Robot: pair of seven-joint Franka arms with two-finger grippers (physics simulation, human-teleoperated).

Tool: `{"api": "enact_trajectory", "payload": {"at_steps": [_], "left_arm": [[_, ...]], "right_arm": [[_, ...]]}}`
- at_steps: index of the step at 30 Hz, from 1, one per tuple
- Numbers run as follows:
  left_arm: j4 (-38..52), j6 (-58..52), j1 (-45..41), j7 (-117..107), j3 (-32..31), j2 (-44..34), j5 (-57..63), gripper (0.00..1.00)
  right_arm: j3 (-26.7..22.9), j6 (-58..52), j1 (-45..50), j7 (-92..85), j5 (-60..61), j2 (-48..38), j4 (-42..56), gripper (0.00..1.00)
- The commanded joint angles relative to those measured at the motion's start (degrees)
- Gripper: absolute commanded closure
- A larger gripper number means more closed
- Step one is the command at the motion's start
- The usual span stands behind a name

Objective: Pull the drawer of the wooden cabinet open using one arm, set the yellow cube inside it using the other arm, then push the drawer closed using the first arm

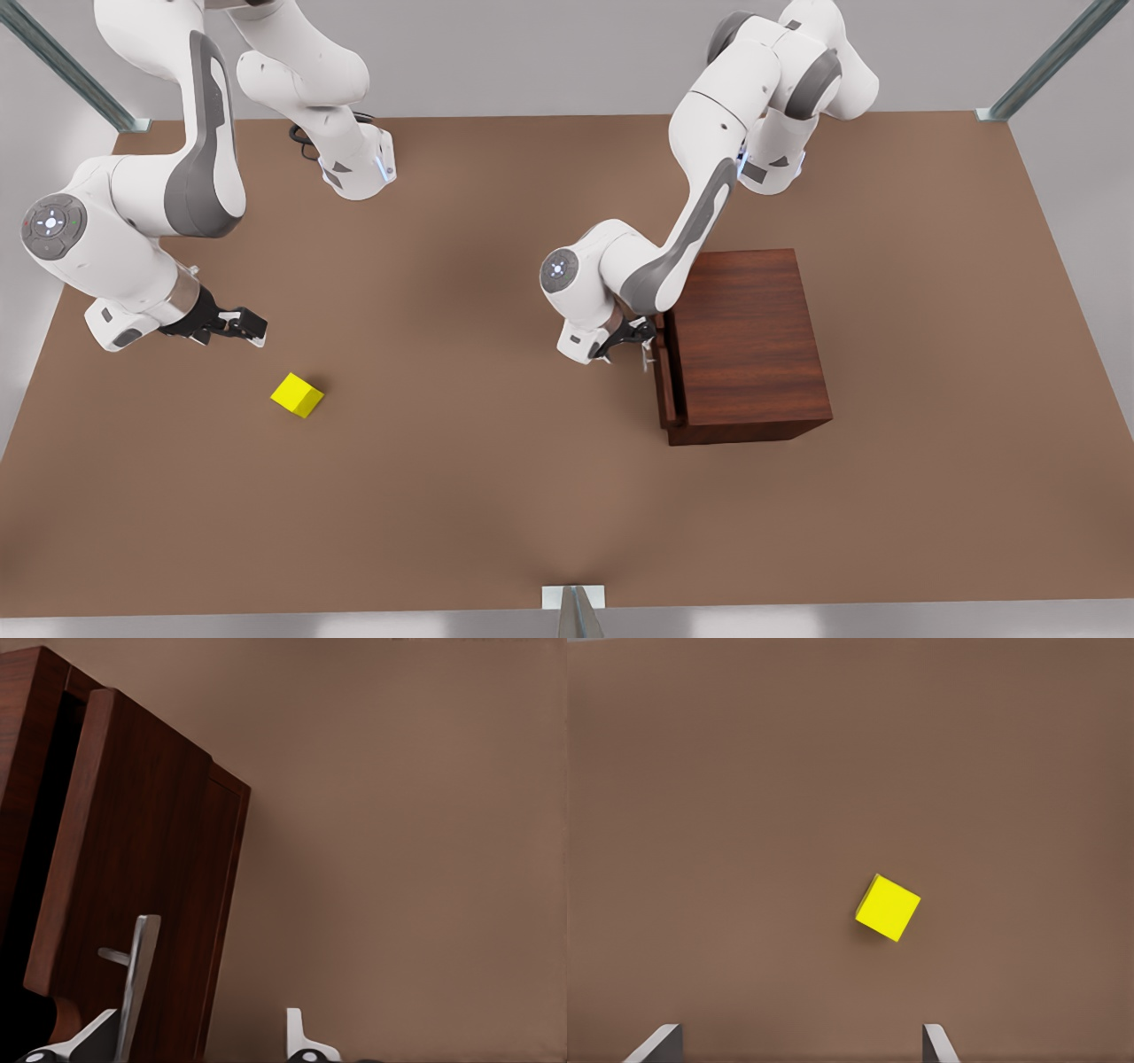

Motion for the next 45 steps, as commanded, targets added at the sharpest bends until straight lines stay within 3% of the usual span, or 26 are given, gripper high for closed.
{"api": "enact_trajectory", "payload": {"at_steps": [1, 45], "left_arm": [[-0.1, -0.1, -0.6, 1.0, -0.3, 0.1, -0.9, 0.00], [4.9, -0.8, -5.0, -2.8, -1.2, 3.0, -3.0, 0.00]], "right_arm": [[0.0, 0.0, 0.0, -0.1, 0.0, 0.0, 0.0, 0.00], [0.0, -0.1, 0.0, 0.0, 0.0, 0.3, 0.2, 0.00]]}}
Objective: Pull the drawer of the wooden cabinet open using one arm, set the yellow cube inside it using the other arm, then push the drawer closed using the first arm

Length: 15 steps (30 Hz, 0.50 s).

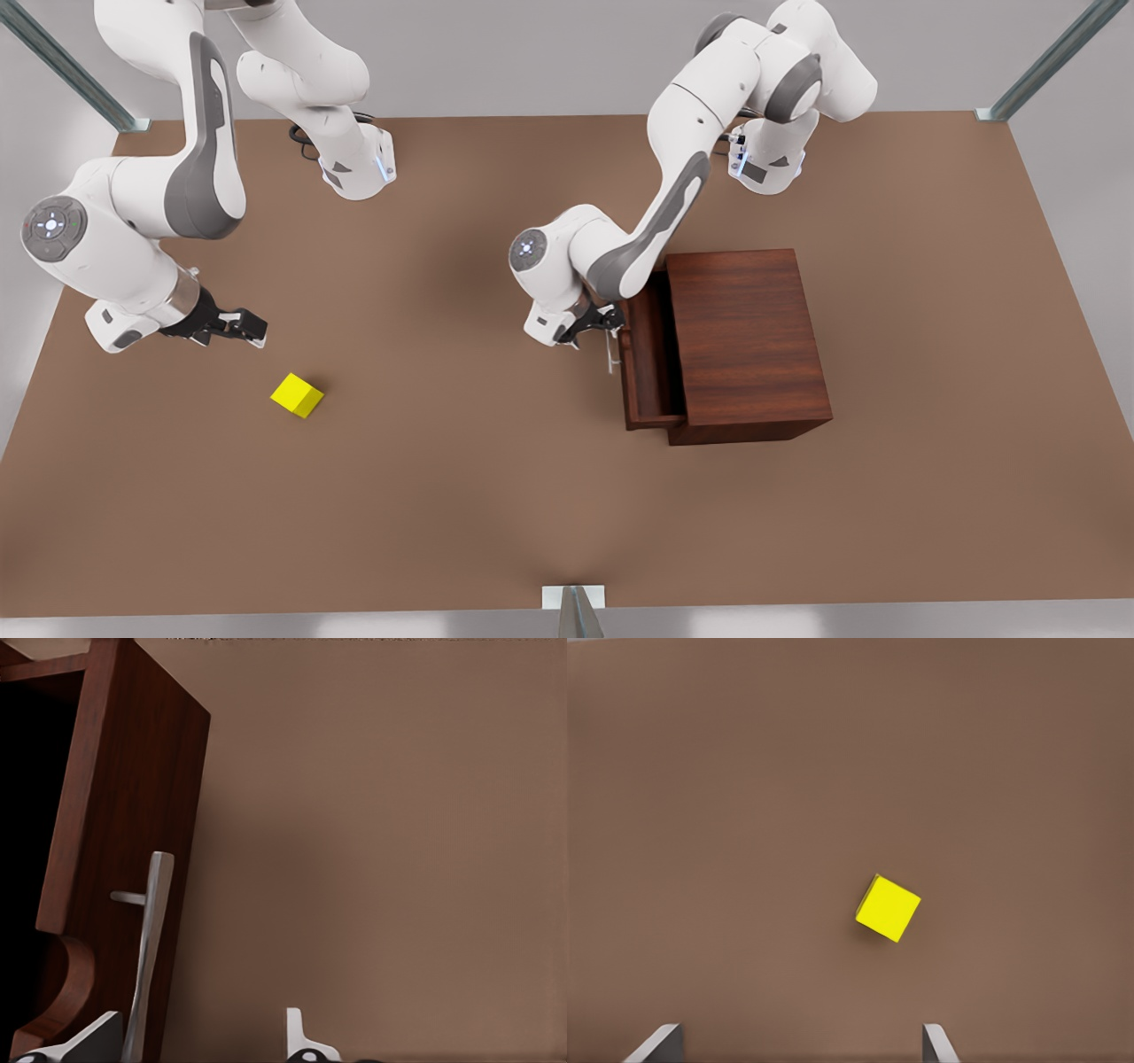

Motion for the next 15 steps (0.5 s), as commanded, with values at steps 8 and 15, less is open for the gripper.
{"api": "enact_trajectory", "payload": {"at_steps": [8, 15], "left_arm": [[2.7, -1.5, -1.3, -2.5, -0.8, 1.2, -1.0, 0.00], [4.1, -2.3, -2.1, -2.8, -0.7, 1.4, -1.1, 0.00]], "right_arm": [[0.0, 0.0, 0.0, 0.0, 0.0, 0.0, 0.1, 0.00], [0.0, 0.0, 0.0, 0.0, 0.0, 0.0, 0.1, 0.00]]}}
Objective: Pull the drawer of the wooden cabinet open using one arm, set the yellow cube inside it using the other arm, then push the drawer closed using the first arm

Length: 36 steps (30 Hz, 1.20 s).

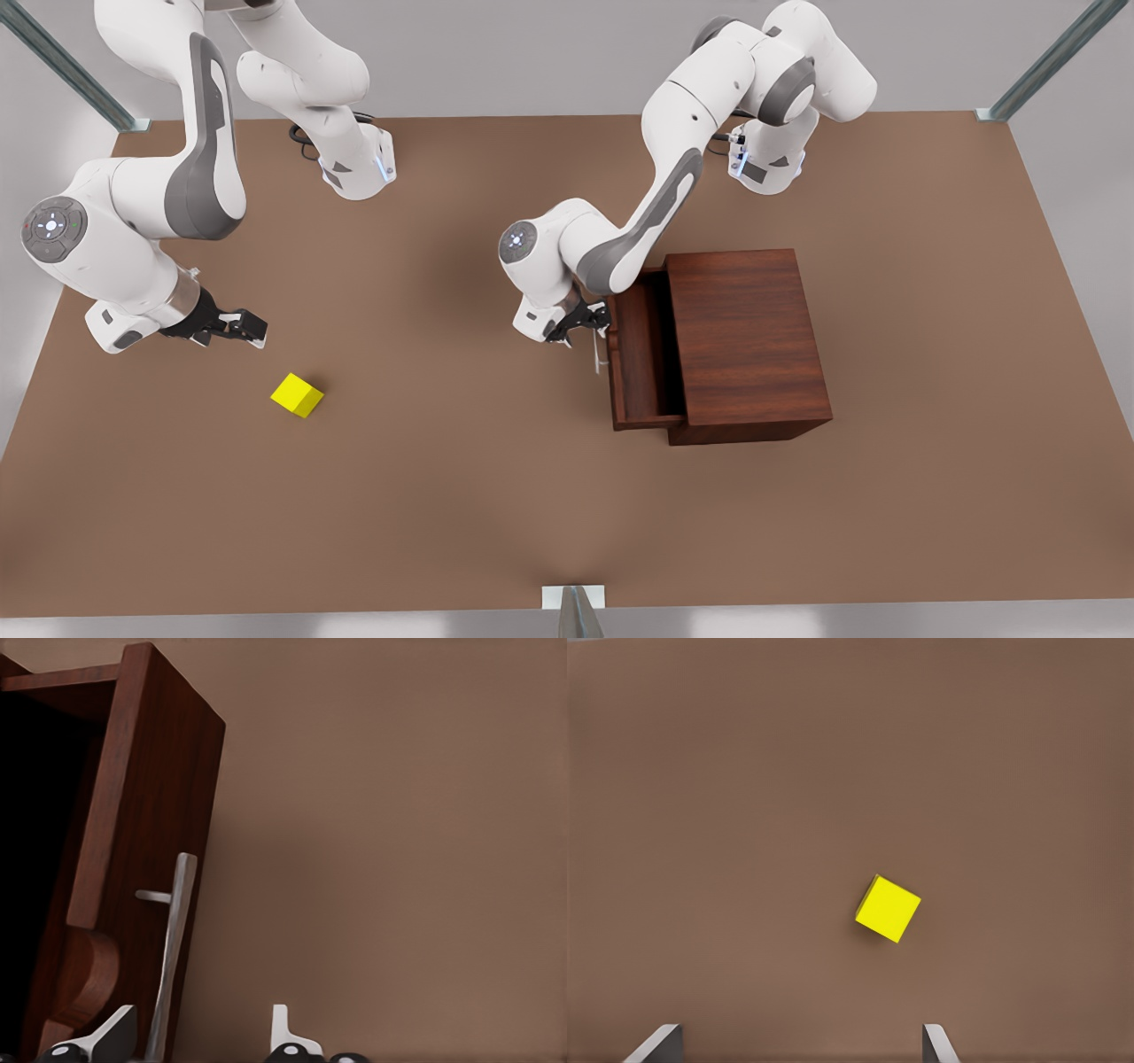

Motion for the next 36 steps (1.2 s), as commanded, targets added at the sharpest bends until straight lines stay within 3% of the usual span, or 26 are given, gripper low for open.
{"api": "enact_trajectory", "payload": {"at_steps": [1, 4, 6, 8, 9, 10, 12, 14, 15, 23, 29, 36], "left_arm": [[2.9, -4.3, -1.4, -1.7, -0.6, 0.8, -0.7, 0.00], [14.8, -24.5, -7.7, -1.0, -1.3, -4.4, -1.2, 0.00], [14.9, -28.4, -7.3, 3.0, -1.7, -8.8, -2.1, 0.00], [14.7, -32.7, -1.6, 13.2, -1.5, -9.3, -3.8, 0.00], [13.7, -36.0, 8.8, 29.7, -1.1, -12.4, -9.1, 0.00], [8.9, -35.2, 22.8, 45.8, -1.2, -17.9, -13.8, 0.00], [-23.2, -8.0, 40.2, 67.2, -1.1, -36.1, -21.1, 0.00], [-16.7, -10.1, 42.1, 62.6, -0.9, -33.9, -22.3, 0.00], [-16.7, -10.8, 43.0, 65.8, -0.9, -33.9, -21.9, 0.00], [-17.7, -13.3, 45.0, 69.7, -0.6, -34.0, -21.9, 0.00], [-18.1, -13.4, 45.3, 70.9, 2.4, -34.9, -21.9, 0.00], [-19.3, -13.3, 45.3, 70.8, 2.8, -36.4, -22.3, 0.00]], "right_arm": [[0.0, 0.0, 0.0, -0.1, 0.0, -0.1, 0.0, 0.00], [0.0, 0.0, 0.0, -0.1, 0.0, -0.1, 0.0, 0.00], [0.0, 0.0, 0.0, -0.1, 0.0, -0.1, 0.0, 0.00], [0.0, 0.0, 0.0, -0.1, 0.0, -0.1, 0.0, 0.00], [0.0, 0.0, 0.1, 0.0, 0.0, 0.2, 0.0, 0.00], [0.3, -0.1, 0.2, 0.1, -0.1, 1.1, 0.0, 0.00], [0.6, -0.7, 2.3, 11.7, 0.0, 3.1, 0.2, 0.00], [0.6, -0.2, 2.4, 38.9, -0.2, 7.1, 0.9, 0.00], [0.5, 0.9, 2.3, 40.2, -0.1, 8.9, 1.1, 0.00], [0.3, 24.1, -1.7, 40.5, 3.6, 11.3, -10.3, 0.00], [0.4, 31.3, -2.7, 43.5, 4.4, 16.0, -11.0, 0.00], [0.3, 27.4, -3.5, 42.4, 1.5, 18.3, -12.2, 0.00]]}}
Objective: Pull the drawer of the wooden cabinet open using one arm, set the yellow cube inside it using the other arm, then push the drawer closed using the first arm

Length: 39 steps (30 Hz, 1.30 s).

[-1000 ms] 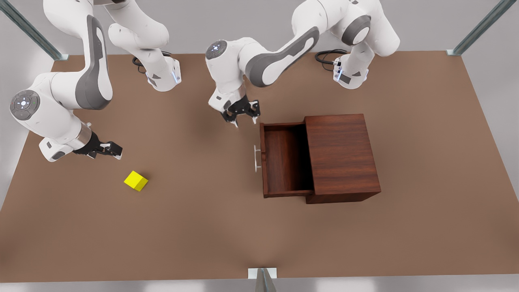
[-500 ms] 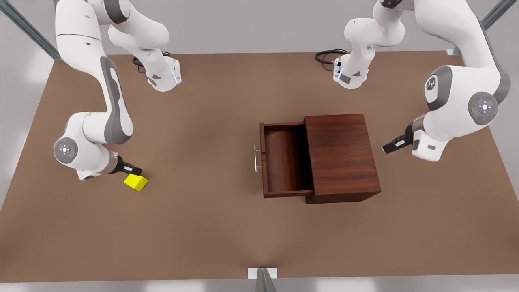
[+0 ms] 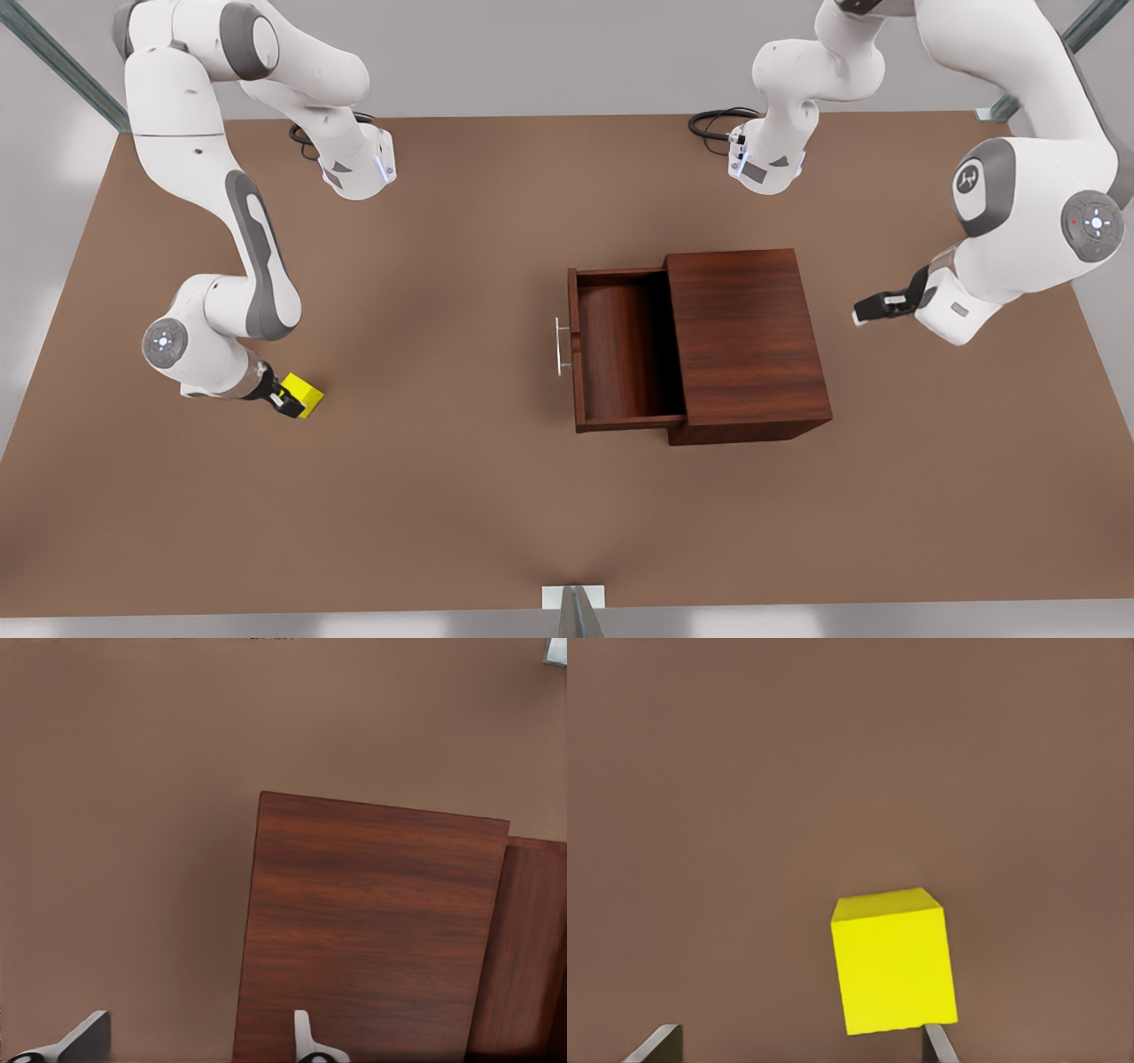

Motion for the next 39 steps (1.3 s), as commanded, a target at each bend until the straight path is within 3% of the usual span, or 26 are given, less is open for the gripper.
{"api": "enact_trajectory", "payload": {"at_steps": [1, 39], "left_arm": [[-0.1, -0.2, 0.1, 16.0, 0.1, -0.3, -0.1, 0.00], [-1.1, 0.8, 0.0, 15.5, 0.0, -0.2, 0.4, 0.00]], "right_arm": [[0.0, -0.1, -0.6, 11.1, -1.8, 0.5, 0.0, 0.00], [1.5, 4.8, -2.1, 5.7, -5.8, 8.6, -1.3, 0.00]]}}
